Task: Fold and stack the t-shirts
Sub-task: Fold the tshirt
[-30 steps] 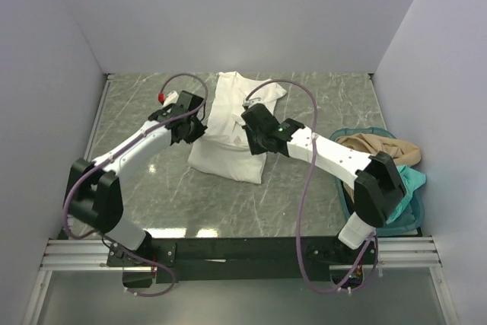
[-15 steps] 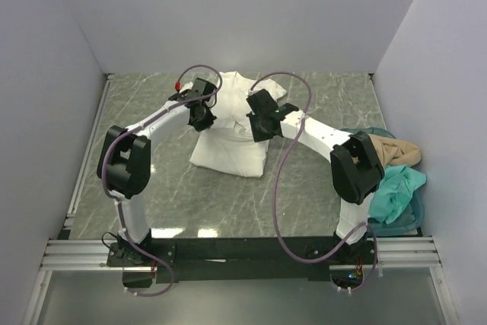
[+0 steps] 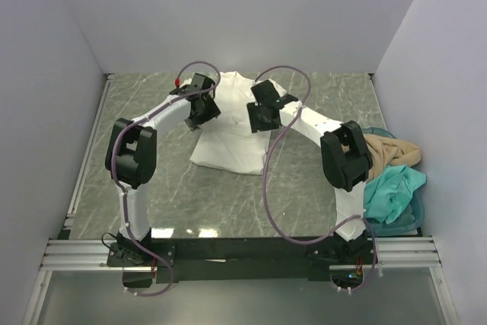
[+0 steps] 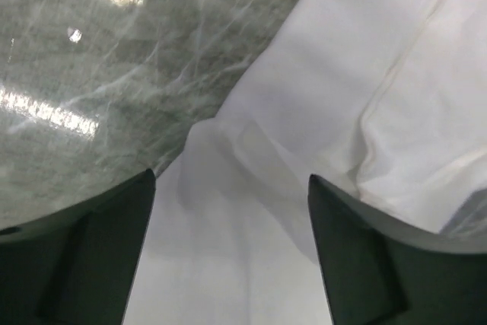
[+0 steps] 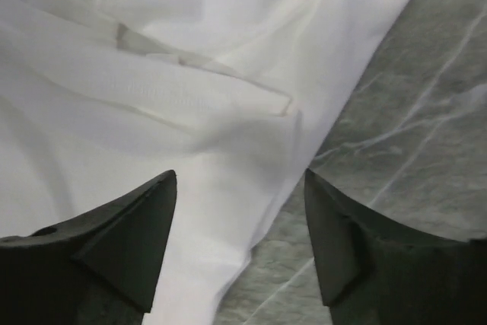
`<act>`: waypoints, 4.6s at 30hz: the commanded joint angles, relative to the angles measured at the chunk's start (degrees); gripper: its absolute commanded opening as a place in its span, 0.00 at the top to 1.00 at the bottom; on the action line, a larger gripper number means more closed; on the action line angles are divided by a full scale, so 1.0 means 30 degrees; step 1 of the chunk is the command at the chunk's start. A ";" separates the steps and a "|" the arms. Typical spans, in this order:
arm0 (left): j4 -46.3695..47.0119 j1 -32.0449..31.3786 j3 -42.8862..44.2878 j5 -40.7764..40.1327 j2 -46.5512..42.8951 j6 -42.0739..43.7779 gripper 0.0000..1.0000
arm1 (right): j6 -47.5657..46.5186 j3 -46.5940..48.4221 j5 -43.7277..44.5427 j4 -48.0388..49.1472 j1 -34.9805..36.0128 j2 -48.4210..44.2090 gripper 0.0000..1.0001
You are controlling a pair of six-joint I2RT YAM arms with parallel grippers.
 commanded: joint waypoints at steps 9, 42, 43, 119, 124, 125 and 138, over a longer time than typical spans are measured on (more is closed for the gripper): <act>0.1350 -0.0181 -0.3280 0.0596 -0.6255 0.0204 0.01 | 0.1441 -0.4173 -0.0511 0.1697 0.0203 -0.6013 0.12; 0.4544 0.0755 -1.3600 0.3291 -0.7579 -0.0646 0.68 | 0.5749 -1.2150 -0.0246 0.5275 0.3603 -0.6549 0.34; 0.4602 0.0755 -1.3658 0.3320 -0.7491 -0.0646 0.70 | 0.5719 -1.1976 -0.0130 0.5246 0.3574 -0.6430 0.35; 0.3400 0.0433 -0.2824 0.0977 -0.8257 0.0291 0.99 | 0.4109 -1.2766 -0.8771 0.2725 -0.0583 -1.4459 1.00; 0.3460 0.0433 -0.0771 0.1679 -0.5239 0.1111 0.99 | 0.3815 -1.2034 -0.8861 0.3224 -0.2224 -1.2236 1.00; 0.3373 0.0433 -0.0042 0.1767 -0.4800 0.1170 0.99 | 0.3699 -1.1598 -0.8773 0.3137 -0.2372 -1.1823 1.00; 0.1323 0.0462 0.5177 0.2558 0.1969 0.2224 0.49 | 0.4079 -0.7233 -0.3945 0.2757 -0.4013 -0.5525 0.73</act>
